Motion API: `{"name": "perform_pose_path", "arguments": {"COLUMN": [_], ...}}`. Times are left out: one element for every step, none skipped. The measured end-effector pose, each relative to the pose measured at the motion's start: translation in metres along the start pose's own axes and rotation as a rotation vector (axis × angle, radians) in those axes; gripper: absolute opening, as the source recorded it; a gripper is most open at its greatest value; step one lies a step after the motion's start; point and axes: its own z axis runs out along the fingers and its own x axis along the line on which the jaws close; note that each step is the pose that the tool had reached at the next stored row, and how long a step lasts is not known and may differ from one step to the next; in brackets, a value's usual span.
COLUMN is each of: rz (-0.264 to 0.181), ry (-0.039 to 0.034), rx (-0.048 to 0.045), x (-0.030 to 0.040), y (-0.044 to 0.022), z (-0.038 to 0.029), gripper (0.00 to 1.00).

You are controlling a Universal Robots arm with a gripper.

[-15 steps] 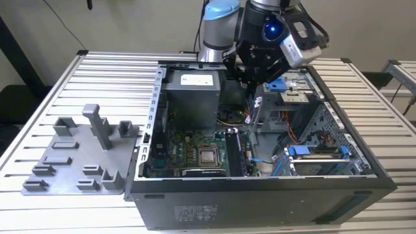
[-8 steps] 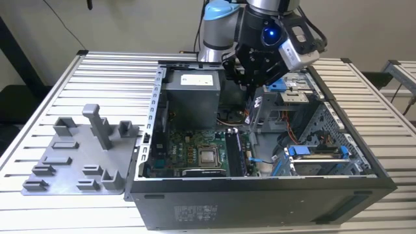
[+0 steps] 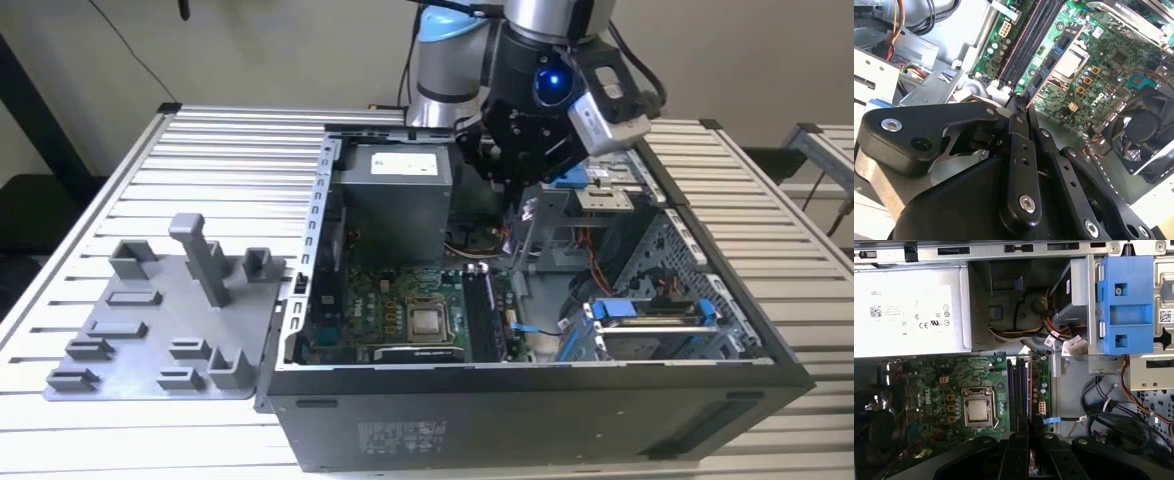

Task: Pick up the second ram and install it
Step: 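Insert the second ram into the second slot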

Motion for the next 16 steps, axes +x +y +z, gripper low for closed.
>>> {"name": "perform_pose_path", "arguments": {"rz": [0.0, 0.0, 0.0, 0.0, 0.0, 0.0, 0.0, 0.0, 0.0, 0.0, 0.0, 0.0, 0.0, 0.0, 0.0, -0.002], "ry": [0.0, 0.0, 0.0001, 0.0001, 0.0001, 0.0, 0.0002, 0.0002, 0.0002, 0.0001, 0.0002, 0.0002, 0.0002, 0.0001, 0.0001, 0.0002], "rx": [-0.0001, -0.0003, -0.0005, -0.0007, -0.0008, -0.0011, -0.0018, -0.004, -0.0048, -0.0047, -0.0048, -0.0048, -0.0049, -0.0049, -0.0049, -0.0048], "x": [0.0, 0.0, 0.0001, 0.0, 0.0001, 0.0001, 0.0001, 0.0001, 0.0001, 0.0001, 0.0002, 0.0002, 0.0002, 0.0002, 0.0003, 0.0005], "y": [0.0, 0.0, 0.0, 0.0, 0.0, 0.0, 0.0, 0.0, 0.0, 0.0, 0.0, 0.0, 0.0, 0.0, 0.0, 0.0], "z": [0.0011, 0.0023, 0.0033, 0.0046, 0.006, 0.0077, 0.0095, 0.0107, 0.0121, 0.0138, 0.0156, 0.0174, 0.0192, 0.021, 0.0228, 0.0247], "gripper": [0.15, 0.15, 0.15, 0.15, 0.15, 0.15, 0.15, 0.15, 0.15, 0.15, 0.15, 0.15, 0.15, 0.15, 0.15, 0.15]}}
